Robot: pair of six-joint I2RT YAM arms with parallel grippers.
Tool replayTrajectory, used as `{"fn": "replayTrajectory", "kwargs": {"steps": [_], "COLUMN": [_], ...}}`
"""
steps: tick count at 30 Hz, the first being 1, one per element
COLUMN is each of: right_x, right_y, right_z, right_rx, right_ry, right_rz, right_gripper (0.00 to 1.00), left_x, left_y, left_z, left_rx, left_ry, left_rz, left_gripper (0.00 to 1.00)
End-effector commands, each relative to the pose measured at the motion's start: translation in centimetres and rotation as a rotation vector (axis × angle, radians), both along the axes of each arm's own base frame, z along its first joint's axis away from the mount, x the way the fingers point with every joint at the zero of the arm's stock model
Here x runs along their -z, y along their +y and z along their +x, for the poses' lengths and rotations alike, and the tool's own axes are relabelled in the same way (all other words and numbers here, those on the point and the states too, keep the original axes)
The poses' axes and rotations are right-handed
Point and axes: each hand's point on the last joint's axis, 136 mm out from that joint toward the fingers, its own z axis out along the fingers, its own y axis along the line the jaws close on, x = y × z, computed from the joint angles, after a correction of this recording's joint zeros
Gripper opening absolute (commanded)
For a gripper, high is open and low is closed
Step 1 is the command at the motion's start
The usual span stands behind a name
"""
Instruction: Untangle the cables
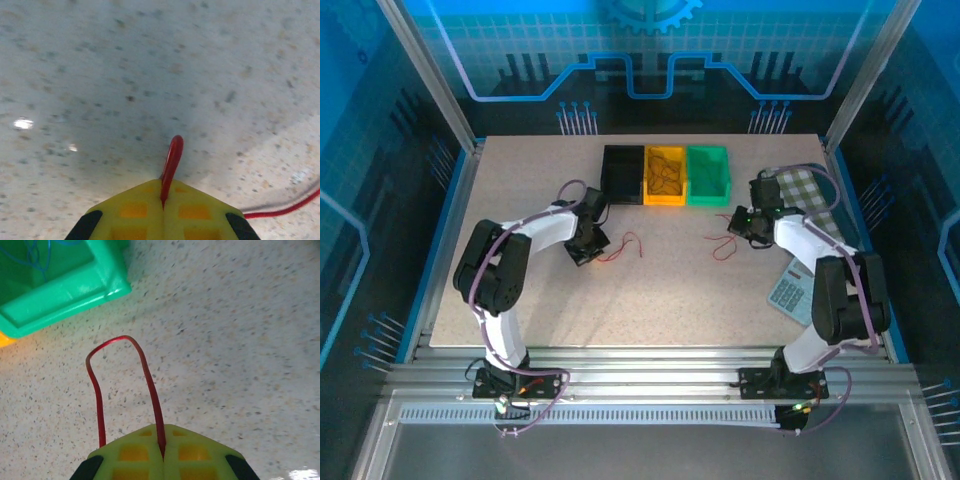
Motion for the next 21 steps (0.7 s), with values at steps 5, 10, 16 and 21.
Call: {"fn": "replayTrajectory", "kwargs": {"steps": [5,10,16,21], "right_x": [-1.4,-5.3,-10.4,-10.6], "right_y": [0.2,5.4,15.2,22.3], "right_z": [-0.5,0.7,3.4,7.7], "right_rx": [-0.036,-0.191,-0.363,-0.412], "right_ry": [-0.037,-0.129,-0.231,-0.22], "right_rz": [0.022,0.046,0.217,0.293], "right_gripper": [0.02,0.03,0.05,0.05], "left_x": [1.2,1.8,3.4,3.9], "left_y": [5.4,4.0,1.9,1.1], "left_z": [-4.2,-4.0,-4.5,-4.9], "left_rx": [-0.051,-0.083,-0.165,-0.173], "left_ry": [0.157,0.14,0.157,0.166], "left_rz": [0.225,0.136,0.015,0.007], "left_gripper": [0.0,0.0,0.0,0.0]}}
